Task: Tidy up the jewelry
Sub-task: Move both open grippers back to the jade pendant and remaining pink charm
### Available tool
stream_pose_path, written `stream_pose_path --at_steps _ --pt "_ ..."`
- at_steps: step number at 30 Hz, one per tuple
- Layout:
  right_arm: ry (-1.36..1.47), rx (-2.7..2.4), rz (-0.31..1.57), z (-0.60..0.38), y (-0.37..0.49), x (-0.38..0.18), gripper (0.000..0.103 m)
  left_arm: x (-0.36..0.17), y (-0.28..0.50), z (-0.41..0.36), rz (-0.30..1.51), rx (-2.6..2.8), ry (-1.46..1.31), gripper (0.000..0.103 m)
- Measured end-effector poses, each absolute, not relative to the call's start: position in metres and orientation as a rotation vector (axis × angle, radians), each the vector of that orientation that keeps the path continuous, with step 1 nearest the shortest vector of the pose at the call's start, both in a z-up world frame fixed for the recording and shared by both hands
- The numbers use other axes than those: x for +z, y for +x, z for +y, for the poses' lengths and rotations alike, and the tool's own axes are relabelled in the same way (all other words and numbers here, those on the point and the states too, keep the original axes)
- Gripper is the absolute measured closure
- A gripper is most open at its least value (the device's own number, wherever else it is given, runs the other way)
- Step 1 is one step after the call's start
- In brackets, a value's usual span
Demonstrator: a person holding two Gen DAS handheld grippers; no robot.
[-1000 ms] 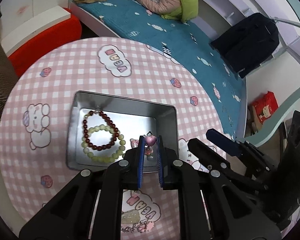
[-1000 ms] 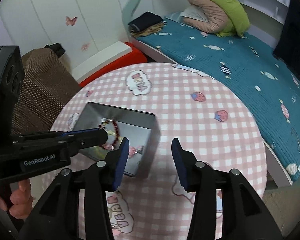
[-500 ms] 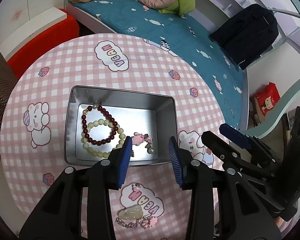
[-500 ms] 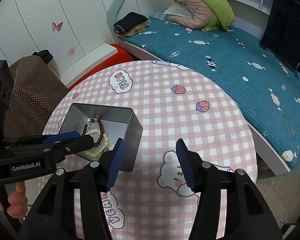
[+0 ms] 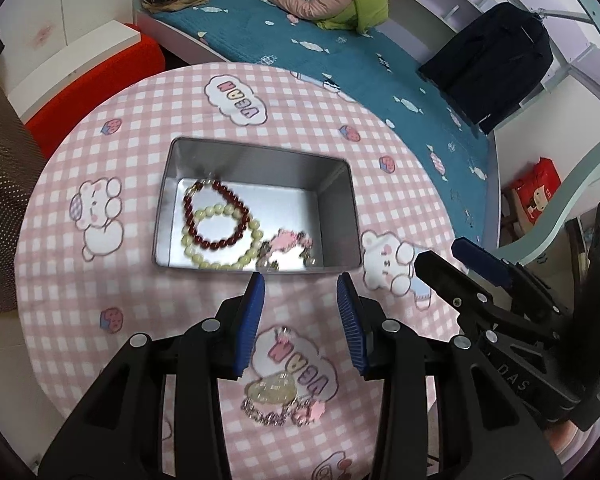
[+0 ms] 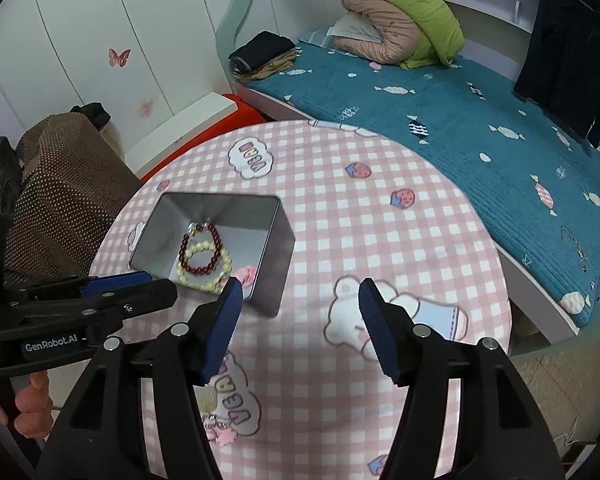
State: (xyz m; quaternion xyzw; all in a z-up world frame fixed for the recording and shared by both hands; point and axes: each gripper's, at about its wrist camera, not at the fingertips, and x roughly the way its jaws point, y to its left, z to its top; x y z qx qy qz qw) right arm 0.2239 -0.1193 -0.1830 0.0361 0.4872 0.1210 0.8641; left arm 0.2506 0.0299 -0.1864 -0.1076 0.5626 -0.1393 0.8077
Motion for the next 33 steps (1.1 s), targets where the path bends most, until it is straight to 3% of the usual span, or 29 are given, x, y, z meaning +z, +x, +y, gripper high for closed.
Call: stream_pose_path --at_steps 8,10,16,25,29,31,33 --pt "0.058 0.249 1.12 -0.114 0.191 -0.209 0.039 -0.214 0.21 0.029 1.286 -0.318 -0.178 0.064" --pt "0.061 0.244 1.141 -0.115 0.184 -0.214 0.039 -0.226 0.202 0.026 1.321 -0.336 -0.143 0.052" --pt "0.052 0.212 1.177 -0.119 0.166 -0.227 0.032 -0.253 0.191 0.016 1.384 -0.361 -0.076 0.052" --pt "0.059 0.143 1.209 -0.134 0.146 -0.238 0.031 -0.277 0.2 -0.002 1.425 -0.315 -0.069 0.049" --pt "0.081 0.125 1.211 -0.141 0.144 -0.238 0.031 -0.278 0.2 -0.009 1.418 -0.272 -0.055 0.049" --pt "0.085 0.119 1.213 -0.143 0.144 -0.238 0.031 -0.278 0.197 -0.012 1.408 -0.257 -0.005 0.06" --pt "0.091 0.122 1.21 -0.143 0.144 -0.238 0.031 -0.279 0.195 -0.01 1.406 -0.259 0.005 0.062"
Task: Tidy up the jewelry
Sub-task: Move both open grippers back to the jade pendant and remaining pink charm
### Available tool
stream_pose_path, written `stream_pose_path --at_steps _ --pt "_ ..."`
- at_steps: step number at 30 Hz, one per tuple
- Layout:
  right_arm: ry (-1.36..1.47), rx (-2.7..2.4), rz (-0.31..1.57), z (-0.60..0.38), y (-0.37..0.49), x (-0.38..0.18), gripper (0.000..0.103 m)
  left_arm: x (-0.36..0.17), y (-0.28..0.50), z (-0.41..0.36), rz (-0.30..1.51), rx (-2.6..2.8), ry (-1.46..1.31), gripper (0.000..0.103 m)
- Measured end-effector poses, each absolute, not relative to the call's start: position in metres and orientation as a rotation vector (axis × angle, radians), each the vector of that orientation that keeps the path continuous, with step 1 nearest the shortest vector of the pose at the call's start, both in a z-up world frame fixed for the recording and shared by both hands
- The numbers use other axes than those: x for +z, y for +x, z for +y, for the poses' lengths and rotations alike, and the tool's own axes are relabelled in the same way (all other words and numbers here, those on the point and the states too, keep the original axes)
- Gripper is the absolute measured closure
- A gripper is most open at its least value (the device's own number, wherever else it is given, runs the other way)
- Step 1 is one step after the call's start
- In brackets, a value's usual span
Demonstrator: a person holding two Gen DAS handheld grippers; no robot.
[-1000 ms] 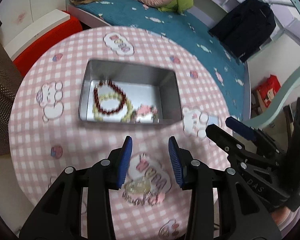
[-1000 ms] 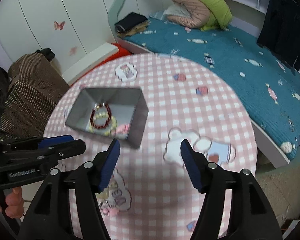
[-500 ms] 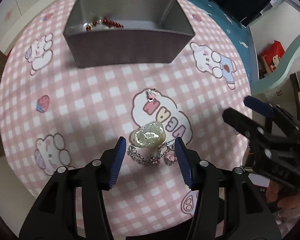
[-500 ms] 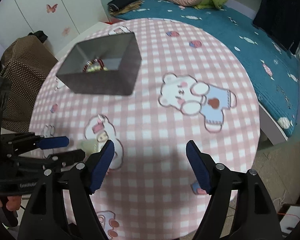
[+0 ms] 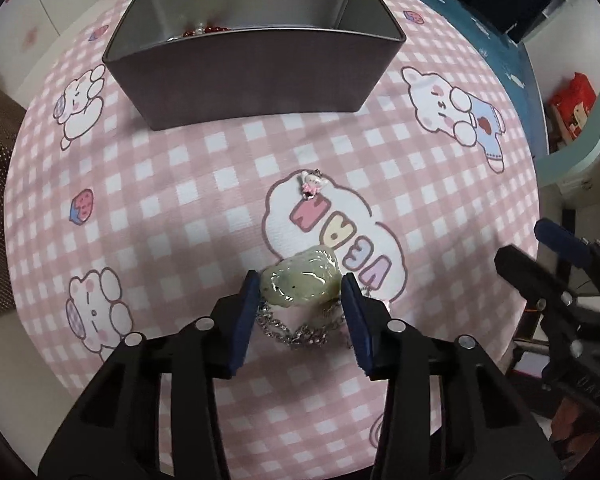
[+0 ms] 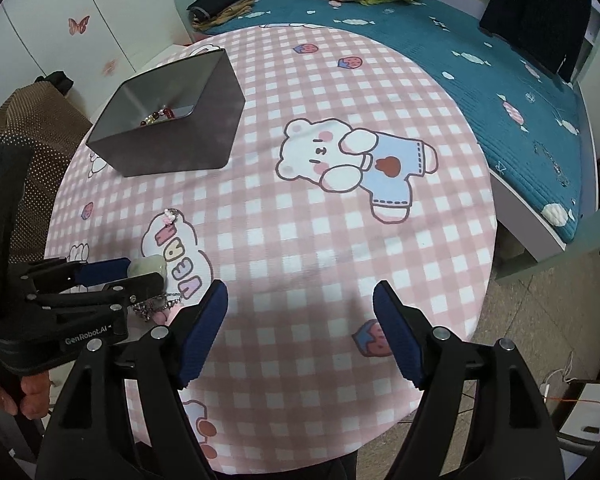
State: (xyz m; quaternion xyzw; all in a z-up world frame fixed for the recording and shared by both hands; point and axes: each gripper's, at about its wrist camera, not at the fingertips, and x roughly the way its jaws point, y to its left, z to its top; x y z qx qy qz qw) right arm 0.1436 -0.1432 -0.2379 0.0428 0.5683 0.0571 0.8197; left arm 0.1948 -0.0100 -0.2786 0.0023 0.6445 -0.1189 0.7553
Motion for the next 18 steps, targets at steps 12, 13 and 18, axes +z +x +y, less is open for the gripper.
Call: stream_pose_path --at_steps 12,13,18 --pt "0.081 0.215 1.207 -0.124 0.142 -0.236 0.031 -0.274 0.195 0.003 1.404 -0.263 -0.045 0.063" --pt "0.079 0.223 1.209 -0.123 0.142 -0.237 0.031 -0.272 0.195 0.005 1.403 -0.265 -0.049 0.063" --pt "0.063 0.291 1.201 -0.111 0.141 -0.237 0.031 -0.26 0.192 0.025 1.387 -0.254 -0.069 0.063"
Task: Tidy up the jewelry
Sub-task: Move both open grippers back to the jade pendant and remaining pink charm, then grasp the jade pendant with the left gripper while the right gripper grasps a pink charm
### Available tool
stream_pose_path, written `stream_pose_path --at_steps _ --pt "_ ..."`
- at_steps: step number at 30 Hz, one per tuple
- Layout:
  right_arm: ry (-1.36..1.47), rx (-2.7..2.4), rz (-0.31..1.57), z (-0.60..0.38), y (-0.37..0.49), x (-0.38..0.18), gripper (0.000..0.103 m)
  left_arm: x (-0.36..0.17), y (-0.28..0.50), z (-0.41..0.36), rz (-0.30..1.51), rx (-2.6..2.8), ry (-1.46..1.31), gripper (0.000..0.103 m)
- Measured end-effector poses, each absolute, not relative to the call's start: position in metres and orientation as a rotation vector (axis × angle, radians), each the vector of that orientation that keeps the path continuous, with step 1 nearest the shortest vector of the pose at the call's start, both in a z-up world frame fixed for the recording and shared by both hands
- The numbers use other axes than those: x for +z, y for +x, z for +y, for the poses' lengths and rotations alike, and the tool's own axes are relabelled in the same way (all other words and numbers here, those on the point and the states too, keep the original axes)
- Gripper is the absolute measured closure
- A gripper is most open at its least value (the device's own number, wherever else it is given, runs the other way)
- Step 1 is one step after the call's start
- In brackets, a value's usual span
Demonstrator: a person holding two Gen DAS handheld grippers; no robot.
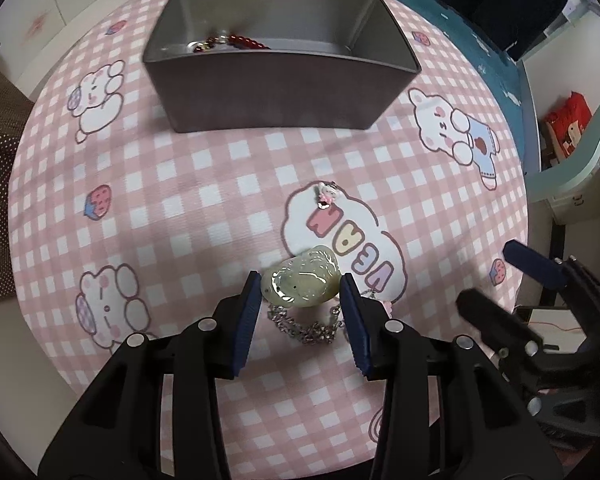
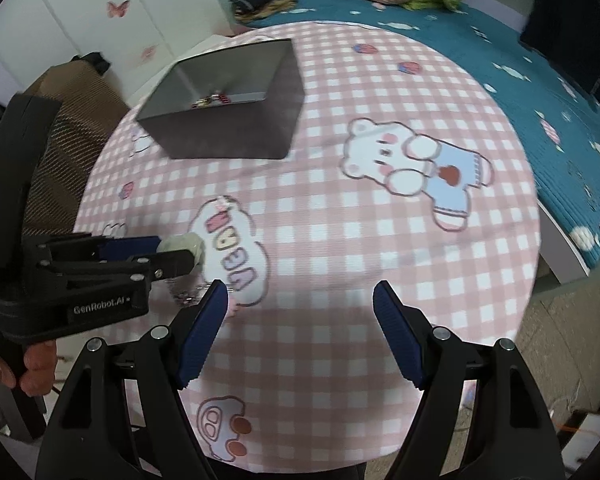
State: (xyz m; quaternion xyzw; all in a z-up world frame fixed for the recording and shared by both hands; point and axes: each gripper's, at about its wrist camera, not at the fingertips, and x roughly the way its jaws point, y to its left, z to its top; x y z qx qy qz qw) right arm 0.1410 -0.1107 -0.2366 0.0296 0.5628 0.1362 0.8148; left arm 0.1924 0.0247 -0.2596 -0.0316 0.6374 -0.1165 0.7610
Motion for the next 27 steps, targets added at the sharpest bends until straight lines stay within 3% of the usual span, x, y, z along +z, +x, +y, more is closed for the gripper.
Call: stream_pose_path --at_steps 5,10,20,27 --pt "-0.009 0.382 1.204 -0.087 0.137 -0.245 0.033 -0.249 0.185 0.044 1.37 -0.238 -0.093 0.063" --pt "-0.092 0.454 1.213 -0.063 0.132 -0.258 0.054 -0.245 0.171 0.055 1.37 -0.221 -0.111 0.063" --pt "-0.158 0.462 1.229 -0.048 0.13 -0.273 0.081 -0.249 0.154 0.067 1.387 -0.199 -0.168 0.063" --pt "-0.143 0.446 1.235 -0.051 0.128 -0.274 0.082 -0.248 0.15 0.066 1.371 -0.195 -0.173 0.063"
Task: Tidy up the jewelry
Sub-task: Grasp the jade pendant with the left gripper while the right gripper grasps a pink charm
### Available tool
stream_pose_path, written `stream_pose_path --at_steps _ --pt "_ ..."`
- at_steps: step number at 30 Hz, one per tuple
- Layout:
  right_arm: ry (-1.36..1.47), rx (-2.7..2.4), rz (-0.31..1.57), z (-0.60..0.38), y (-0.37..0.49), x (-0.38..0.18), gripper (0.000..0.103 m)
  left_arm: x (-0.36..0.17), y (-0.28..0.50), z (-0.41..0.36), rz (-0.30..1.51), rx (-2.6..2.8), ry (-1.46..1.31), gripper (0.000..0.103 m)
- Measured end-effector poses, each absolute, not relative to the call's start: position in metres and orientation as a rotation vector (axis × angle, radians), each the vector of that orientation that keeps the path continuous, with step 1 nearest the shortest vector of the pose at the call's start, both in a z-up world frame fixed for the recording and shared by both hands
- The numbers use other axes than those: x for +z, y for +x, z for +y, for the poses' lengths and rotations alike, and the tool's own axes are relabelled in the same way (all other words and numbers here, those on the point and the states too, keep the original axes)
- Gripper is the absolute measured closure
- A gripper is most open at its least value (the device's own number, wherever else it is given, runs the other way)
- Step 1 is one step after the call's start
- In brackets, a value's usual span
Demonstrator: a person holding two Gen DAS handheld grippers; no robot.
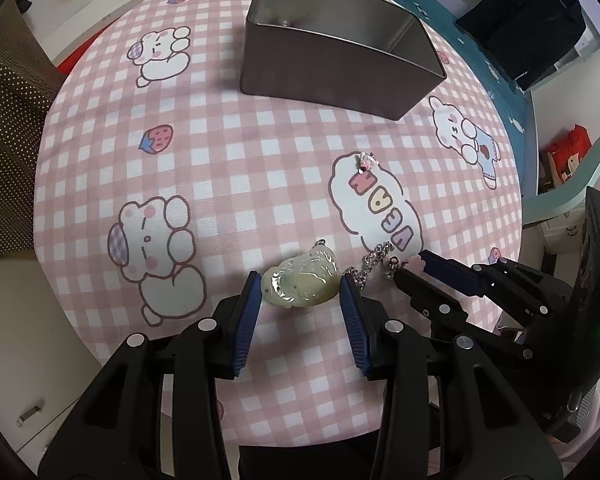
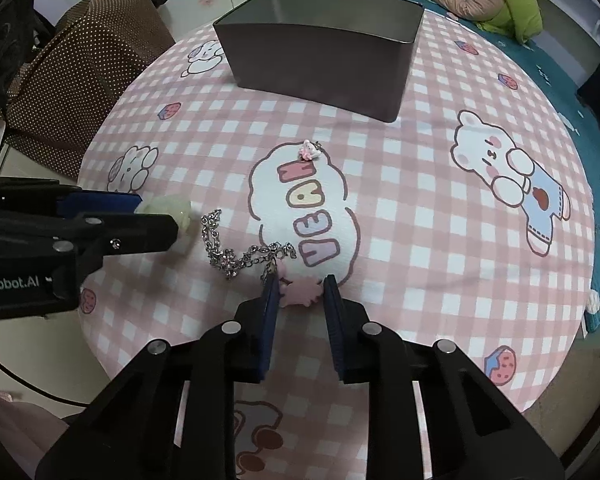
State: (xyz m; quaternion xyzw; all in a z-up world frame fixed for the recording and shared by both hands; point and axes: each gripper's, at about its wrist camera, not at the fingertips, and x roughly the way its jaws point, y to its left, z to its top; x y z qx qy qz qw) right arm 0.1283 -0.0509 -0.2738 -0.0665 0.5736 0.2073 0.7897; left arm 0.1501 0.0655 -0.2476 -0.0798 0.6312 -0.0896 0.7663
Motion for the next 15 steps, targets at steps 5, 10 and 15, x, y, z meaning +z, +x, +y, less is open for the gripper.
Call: stream_pose_path --at_steps 5,10,15 --pt "-0.124 0.424 1.215 -0.059 0.128 -0.266 0.082 -0.245 0.15 0.067 1.362 -0.193 -0.178 0.063" --pt "-0.106 0.402 1.182 -0.065 0.135 -0.25 0.082 -0.234 0.153 0.064 1.331 -0.205 -0.18 0.063" --pt "-0.087 0.392 1.136 -0.069 0.147 -0.232 0.082 -0.222 0.163 0.06 1.3 -0.212 -0.174 0.063"
